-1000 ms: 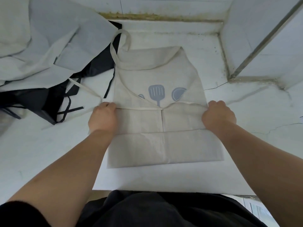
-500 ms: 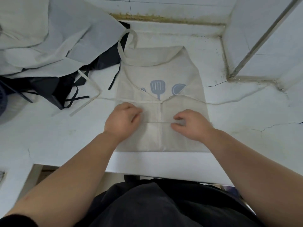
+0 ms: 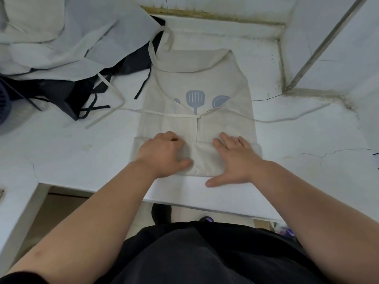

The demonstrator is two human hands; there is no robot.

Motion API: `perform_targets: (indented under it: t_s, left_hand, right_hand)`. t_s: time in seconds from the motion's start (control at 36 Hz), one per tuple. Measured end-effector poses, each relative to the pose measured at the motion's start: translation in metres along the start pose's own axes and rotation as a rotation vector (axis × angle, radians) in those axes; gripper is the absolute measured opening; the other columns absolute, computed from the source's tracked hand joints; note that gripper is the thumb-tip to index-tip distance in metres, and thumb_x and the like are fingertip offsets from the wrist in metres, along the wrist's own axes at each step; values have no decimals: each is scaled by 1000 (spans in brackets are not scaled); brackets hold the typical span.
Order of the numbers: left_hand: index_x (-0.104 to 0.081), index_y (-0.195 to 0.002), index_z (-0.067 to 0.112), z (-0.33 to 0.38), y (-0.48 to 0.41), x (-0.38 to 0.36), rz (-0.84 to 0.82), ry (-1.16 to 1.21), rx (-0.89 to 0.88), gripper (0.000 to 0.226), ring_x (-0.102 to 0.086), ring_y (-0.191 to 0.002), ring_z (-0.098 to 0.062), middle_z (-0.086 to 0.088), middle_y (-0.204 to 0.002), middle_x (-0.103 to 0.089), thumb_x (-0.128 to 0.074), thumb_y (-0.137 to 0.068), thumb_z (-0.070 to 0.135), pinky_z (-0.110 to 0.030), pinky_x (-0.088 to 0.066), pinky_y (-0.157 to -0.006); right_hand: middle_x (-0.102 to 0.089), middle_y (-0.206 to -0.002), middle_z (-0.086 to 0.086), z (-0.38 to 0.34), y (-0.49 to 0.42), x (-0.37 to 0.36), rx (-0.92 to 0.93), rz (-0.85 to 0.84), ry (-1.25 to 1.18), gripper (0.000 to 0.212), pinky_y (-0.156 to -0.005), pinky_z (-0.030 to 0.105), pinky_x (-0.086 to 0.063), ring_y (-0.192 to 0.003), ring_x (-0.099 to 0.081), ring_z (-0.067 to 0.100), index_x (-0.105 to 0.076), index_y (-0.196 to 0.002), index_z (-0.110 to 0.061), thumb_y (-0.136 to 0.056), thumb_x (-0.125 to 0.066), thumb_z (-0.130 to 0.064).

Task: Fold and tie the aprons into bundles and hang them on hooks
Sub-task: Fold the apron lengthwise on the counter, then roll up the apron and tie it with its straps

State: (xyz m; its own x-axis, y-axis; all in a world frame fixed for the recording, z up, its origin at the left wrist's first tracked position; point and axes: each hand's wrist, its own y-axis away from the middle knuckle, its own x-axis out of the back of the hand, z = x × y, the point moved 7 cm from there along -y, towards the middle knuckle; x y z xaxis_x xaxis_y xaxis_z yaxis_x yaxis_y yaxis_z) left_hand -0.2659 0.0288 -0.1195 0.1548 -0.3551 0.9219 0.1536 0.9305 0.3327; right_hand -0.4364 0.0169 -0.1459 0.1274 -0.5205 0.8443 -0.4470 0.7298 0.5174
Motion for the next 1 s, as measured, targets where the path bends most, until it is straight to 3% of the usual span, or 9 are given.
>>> perform_targets:
  t_s: [0.08, 0.19, 0.31, 0.39, 0.53, 0.61, 0.75, 0.86, 1.0]
  left_hand:
    - [-44, -138, 24, 0, 1, 1, -85, -2, 9, 85, -36, -130, -15, 8, -142, -36, -58, -71, 75, -37, -41, -102]
    - [-34, -143, 23, 0, 2, -2, -185, -47, -16, 109, -31, -132, -16, 8, -144, -29, -66, -56, 79, -37, -39, -104]
    - [-35, -140, 19, 1, -1, -3, -238, -115, -55, 92, -36, -125, -19, 4, -140, -29, -75, -64, 52, -37, -45, -97]
    - [-45, -130, 20, 1, -4, 5, -227, -97, -87, 58, -47, -111, -19, 3, -127, -40, -65, -75, 22, -30, -46, -81]
    - [-55, -86, 22, -1, -15, 23, -271, 14, -50, 14, -52, -84, -20, 7, -78, -51, -48, -85, 10, -25, -34, -60]
    - [-52, -71, 13, -7, -26, 32, -325, 110, 19, 21, -47, -73, -19, 3, -69, -49, -45, -90, 13, -25, -32, -58]
    - [-58, -77, 9, -31, -35, 46, -381, 258, 169, 11, -48, -73, -19, -3, -80, -55, -54, -82, 18, -28, -34, -63]
    - [-66, -106, 7, -63, -39, 49, -369, 401, 308, 48, -58, -97, -23, -9, -110, -64, -60, -70, 37, -34, -44, -86]
    - [-65, -107, 8, -94, -47, 43, -235, 681, 399, 21, -62, -97, -25, -11, -110, -65, -63, -87, 14, -35, -54, -80]
  right_hand:
    - [2, -159, 5, -3, -2, 3, 28, 17, -44, 108, -118, 44, 3, -147, -4, 21, -6, -152, -22, -72, -57, -73]
    - [-30, -144, 0, -11, 2, 14, 97, 130, -60, 76, -113, 46, -14, -131, -36, 17, -29, -145, -30, -80, -55, -61]
    - [-54, -108, -4, -12, 1, 24, 106, 201, -105, 36, -98, 39, -33, -99, -55, 19, -58, -101, -24, -83, -53, -55]
    - [-55, -80, -3, -7, -2, 37, 72, 178, -249, 32, -77, 35, -43, -83, -54, 21, -51, -72, -22, -85, -54, -51]
    - [-59, -87, -10, -1, 0, 50, 30, -30, -353, 28, -71, 29, -43, -84, -55, 13, -59, -91, -25, -77, -68, -48]
    - [-53, -86, -10, 4, -6, 55, 8, -110, -245, 17, -67, 29, -40, -88, -53, 17, -54, -89, -25, -78, -67, -29]
    - [-58, -104, 0, 26, -15, 65, -134, -163, -292, 15, -72, 27, -41, -98, -54, 20, -59, -100, -21, -87, -54, -19]
    - [-55, -101, 5, 45, -23, 70, -212, -149, -282, 7, -66, 28, -38, -94, -52, 23, -53, -87, -16, -89, -50, -23]
    - [-55, -119, 10, 66, -30, 73, -308, -104, -228, 28, -81, 27, -39, -111, -52, 27, -60, -113, -13, -90, -53, -26]
